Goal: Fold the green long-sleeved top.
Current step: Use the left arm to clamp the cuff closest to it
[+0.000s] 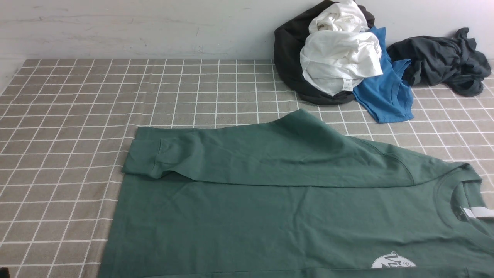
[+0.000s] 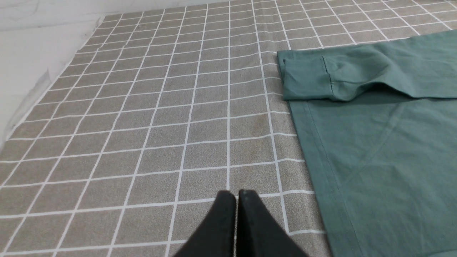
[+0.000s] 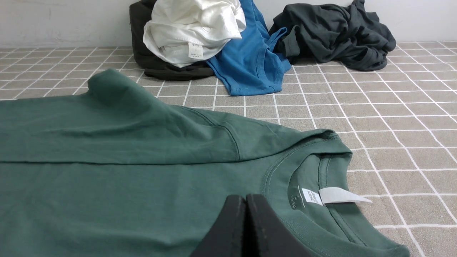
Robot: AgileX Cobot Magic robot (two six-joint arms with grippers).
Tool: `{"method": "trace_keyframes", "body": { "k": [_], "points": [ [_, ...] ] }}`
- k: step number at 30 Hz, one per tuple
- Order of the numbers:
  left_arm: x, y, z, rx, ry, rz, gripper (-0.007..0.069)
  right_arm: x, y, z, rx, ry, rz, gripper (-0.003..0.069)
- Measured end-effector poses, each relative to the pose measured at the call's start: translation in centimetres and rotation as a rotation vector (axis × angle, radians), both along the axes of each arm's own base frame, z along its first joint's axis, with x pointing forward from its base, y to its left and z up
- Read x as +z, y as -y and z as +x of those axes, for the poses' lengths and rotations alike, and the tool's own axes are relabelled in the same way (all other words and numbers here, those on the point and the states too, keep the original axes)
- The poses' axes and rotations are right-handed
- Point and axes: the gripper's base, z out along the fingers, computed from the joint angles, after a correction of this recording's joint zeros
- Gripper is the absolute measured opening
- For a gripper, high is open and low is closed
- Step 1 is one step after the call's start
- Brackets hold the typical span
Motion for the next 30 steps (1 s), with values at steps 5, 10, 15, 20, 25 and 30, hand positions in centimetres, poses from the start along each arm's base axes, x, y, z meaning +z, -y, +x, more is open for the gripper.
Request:
{"method": "trace_keyframes", "body": {
  "k": [5,10,15,20,25,30],
  "points": [
    [0.0,0.0,0.0,0.0,0.0,0.0,-0.0007,0.0,0.0,0.0,0.0,0.0,0.0,-0.0014],
    [0.0,0.0,0.0,0.0,0.0,0.0,-0.0007,0.0,0.0,0.0,-0.001,0.0,0.004,-0.0014],
    [0.0,0.0,0.0,0.0,0.0,-0.001,-0.0007,0.0,0.0,0.0,-0.001,0.0,0.007,-0.0014],
    [0.0,0.0,0.0,0.002,0.006,0.006,-0.0007,0.0,0.0,0.0,-0.001,0.0,0.007,-0.0014],
    [0.3,0.1,0.1,0.012,0.044,-0.101,-0.0007,0.0,0.0,0.0,-0.001,0.0,0.007,-0.0014],
    [1.3,0.6,0.3,0.057,0.153,-0.612,-0.0007,0.0,-0.1,0.0,0.0,-0.002,0.059,-0.0014]
  ]
}}
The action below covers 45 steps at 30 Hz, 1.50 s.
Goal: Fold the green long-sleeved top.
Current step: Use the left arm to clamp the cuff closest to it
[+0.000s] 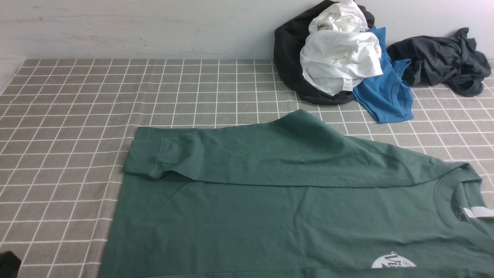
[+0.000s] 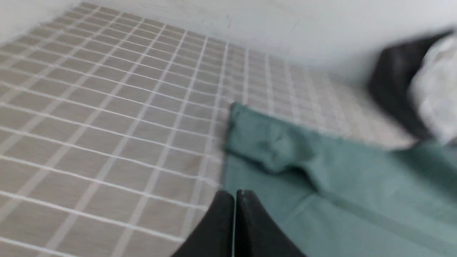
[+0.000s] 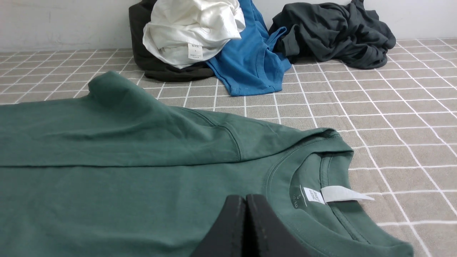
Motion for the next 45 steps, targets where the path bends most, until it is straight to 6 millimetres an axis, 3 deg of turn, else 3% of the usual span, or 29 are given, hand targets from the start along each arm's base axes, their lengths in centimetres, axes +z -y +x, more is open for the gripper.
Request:
{"method": "trace_keyframes", "body": {
  "k": [1,4,6,10,13,19,24,28,33,34,35,36,37,38,40,45],
  "points": [
    [0.3,0.1,0.0,0.01,0.026,-0.179,-0.0007,0.0,-0.1,0.0,0.0,-0.001,0.052,-0.0014],
    [0.8,0.1,0.1,0.025,0.065,-0.445,-0.0007,0.1,-0.4,0.0,-0.001,0.003,0.238,-0.0014],
    [1.0,0.1,0.1,0.028,0.08,-0.6,-0.0007,0.4,-0.8,0.0,-0.008,0.01,0.577,-0.0014],
    [1.0,0.1,0.1,0.025,0.083,-0.622,-0.0007,1.0,-1.0,0.1,-0.013,0.035,0.903,-0.0014],
    [1.0,0.2,0.1,0.022,0.081,-0.612,-0.0007,1.1,-1.0,0.1,-0.012,0.038,0.947,-0.0014],
    [1.4,0.5,-0.1,-0.031,0.074,-0.382,-0.0007,1.8,-0.5,0.1,-0.03,0.137,0.95,-0.0014],
    [5.6,1.5,-0.6,-0.158,0.107,-0.043,-0.0007,2.2,-0.1,0.2,-0.039,0.2,0.856,-0.0014],
    [8.6,2.2,1.0,-0.282,-0.037,0.199,-0.0007,3.7,-0.5,1.0,-0.02,0.116,0.639,-0.0014],
    [11.1,2.2,5.0,-0.511,-0.456,0.477,-0.0007,10.8,-1.0,3.8,0.074,0.066,0.17,-0.0014],
    [11.0,1.9,6.0,-0.555,-0.567,0.525,-0.0004,12.8,-1.4,4.8,0.124,0.022,0.056,-0.0014],
    [11.2,1.9,6.1,-0.56,-0.576,0.532,-0.0003,13.1,-1.4,4.9,0.132,0.012,0.035,-0.0014],
    [10.8,1.9,7.0,-0.619,-0.679,0.577,0.0011,14.8,-1.9,6.1,0.199,-0.079,-0.057,-0.0014],
    [10.6,1.9,7.1,-0.627,-0.692,0.582,0.0013,14.8,-2.0,6.2,0.215,-0.108,-0.065,-0.0014],
    [9.9,2.3,7.7,-0.7,-0.76,0.624,0.0043,15.8,-2.5,7.5,0.288,-0.227,-0.102,-0.0014],
    [9.2,2.9,8.0,-0.759,-0.796,0.655,0.0067,15.9,-3.0,8.2,0.341,-0.321,-0.109,-0.0014],
    [5.7,5.8,9.2,-0.917,-0.978,0.711,0.0271,13.5,-6.0,9.4,0.633,-0.728,-0.165,-0.0014]
  ]
}}
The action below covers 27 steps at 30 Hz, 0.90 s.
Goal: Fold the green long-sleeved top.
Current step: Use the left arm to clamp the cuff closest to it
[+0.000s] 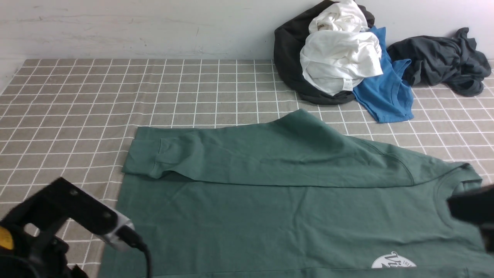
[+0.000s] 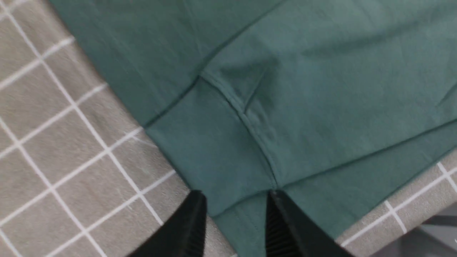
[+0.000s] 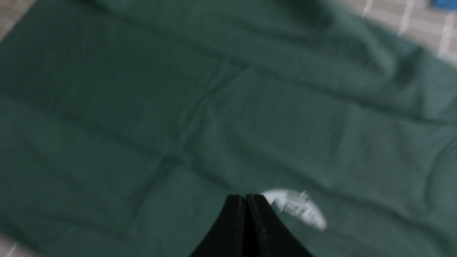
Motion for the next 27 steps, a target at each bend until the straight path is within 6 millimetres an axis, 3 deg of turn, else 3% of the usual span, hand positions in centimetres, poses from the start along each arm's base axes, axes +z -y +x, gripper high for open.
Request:
{"method": "trace_keyframes", "body": {
  "k": [5,12,18,21,24,25,26,27],
  "points": [
    [-3.4,2.0,2.6,-0.004,-0.072,0.049,0.0463,-1.9,-2.1,-0.3,0.195,-0.185,-0.092,-0.0014],
    [-7.5,3.4,5.8,0.003,-0.113,0.085,0.0496,-2.1,-2.3,-0.4,0.225,-0.182,-0.134,-0.0014],
    [-9.8,4.1,7.1,-0.008,-0.173,0.117,0.0438,-2.1,-2.3,-0.2,0.218,-0.162,-0.131,-0.0014],
    [-9.8,4.2,7.3,-0.011,-0.177,0.122,0.0402,-2.0,-2.3,-0.1,0.214,-0.152,-0.129,-0.0014],
    [-9.8,4.2,7.3,-0.015,-0.175,0.126,0.0316,-2.0,-2.3,0.0,0.212,-0.146,-0.127,-0.0014],
    [-9.7,4.2,7.3,-0.011,-0.172,0.12,0.0247,-2.0,-2.3,0.0,0.212,-0.146,-0.127,-0.0014],
    [-9.7,4.2,7.3,-0.01,-0.172,0.119,0.0239,-2.0,-2.3,0.0,0.212,-0.146,-0.127,-0.0014],
    [-9.5,4.2,7.2,-0.004,-0.173,0.11,0.0181,-2.0,-2.3,0.0,0.212,-0.146,-0.127,-0.0014]
  ]
}}
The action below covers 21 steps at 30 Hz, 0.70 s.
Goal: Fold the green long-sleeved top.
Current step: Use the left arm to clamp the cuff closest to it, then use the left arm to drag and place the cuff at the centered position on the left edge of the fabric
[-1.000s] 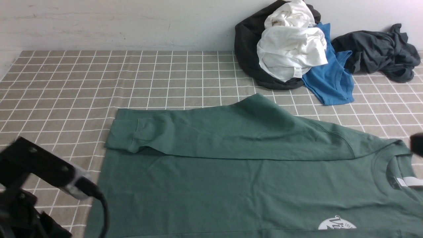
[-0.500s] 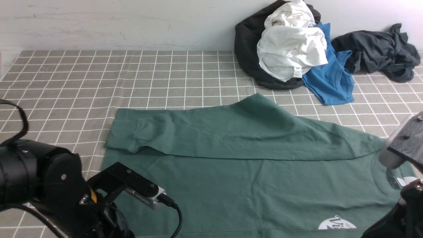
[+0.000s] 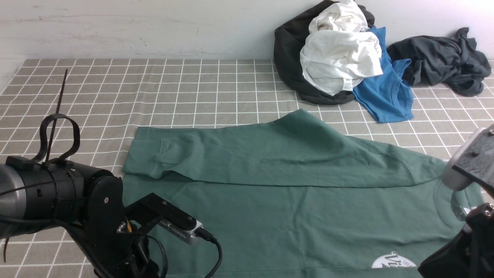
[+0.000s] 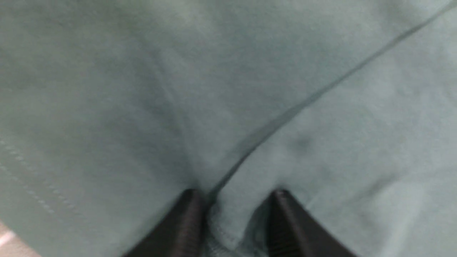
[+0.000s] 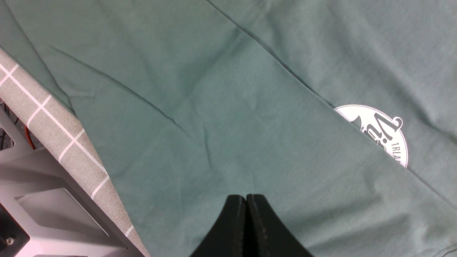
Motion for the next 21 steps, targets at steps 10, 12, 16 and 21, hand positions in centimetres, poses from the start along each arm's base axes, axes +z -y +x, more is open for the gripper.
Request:
{"method": "trace_keyframes", "body": {
  "k": [10,12,16,21],
  "points": [
    [3.4,-0.2,-0.7,-0.013,0.091,-0.042,0.0023,0.0,0.0,0.1,-0.002,0.008,0.003,-0.0014],
    [4.7,0.0,0.0,-0.027,0.133,-0.046,0.0023,0.1,0.0,0.1,-0.004,0.016,0.005,-0.0014],
    [7.1,0.5,1.9,-0.049,0.228,-0.052,0.0023,0.1,0.0,0.3,-0.007,0.031,0.0,-0.0014],
    [9.8,1.7,5.9,-0.075,0.347,-0.046,0.0023,0.0,0.3,0.4,-0.018,0.039,-0.027,-0.0014]
  ]
}}
